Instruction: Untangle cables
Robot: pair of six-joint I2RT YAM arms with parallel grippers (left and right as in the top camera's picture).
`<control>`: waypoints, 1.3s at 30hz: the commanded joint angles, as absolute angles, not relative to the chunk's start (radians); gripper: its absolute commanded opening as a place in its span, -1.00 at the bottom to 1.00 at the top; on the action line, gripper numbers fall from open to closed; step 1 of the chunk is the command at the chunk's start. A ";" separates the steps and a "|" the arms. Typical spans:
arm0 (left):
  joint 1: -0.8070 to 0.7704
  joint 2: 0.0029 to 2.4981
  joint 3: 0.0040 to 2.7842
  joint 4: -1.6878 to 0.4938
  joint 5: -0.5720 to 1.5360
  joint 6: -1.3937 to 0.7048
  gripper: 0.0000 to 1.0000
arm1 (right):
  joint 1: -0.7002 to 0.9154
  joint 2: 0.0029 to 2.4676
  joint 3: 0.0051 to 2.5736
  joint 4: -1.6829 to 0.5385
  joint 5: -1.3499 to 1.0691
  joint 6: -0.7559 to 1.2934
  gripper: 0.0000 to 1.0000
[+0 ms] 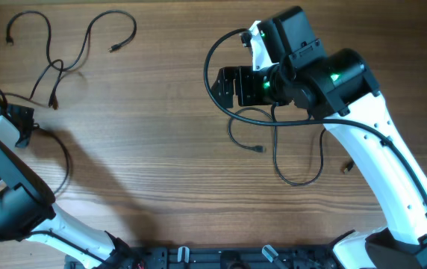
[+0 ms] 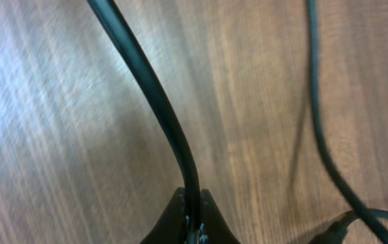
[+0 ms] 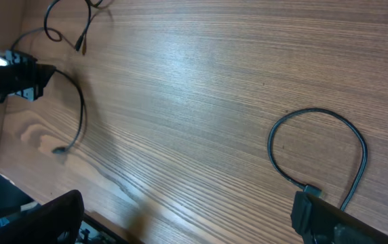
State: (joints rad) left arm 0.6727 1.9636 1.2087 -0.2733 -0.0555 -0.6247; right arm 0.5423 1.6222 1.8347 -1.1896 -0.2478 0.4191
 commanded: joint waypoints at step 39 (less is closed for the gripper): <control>0.614 0.881 1.216 -1.448 0.510 -0.417 1.00 | 0.534 1.623 1.837 -1.196 -0.259 0.445 0.99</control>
State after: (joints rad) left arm 0.6418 0.9173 1.2152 -1.4055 0.4995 -0.4950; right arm 0.5423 1.6222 1.8347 -1.1915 -0.2543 0.4305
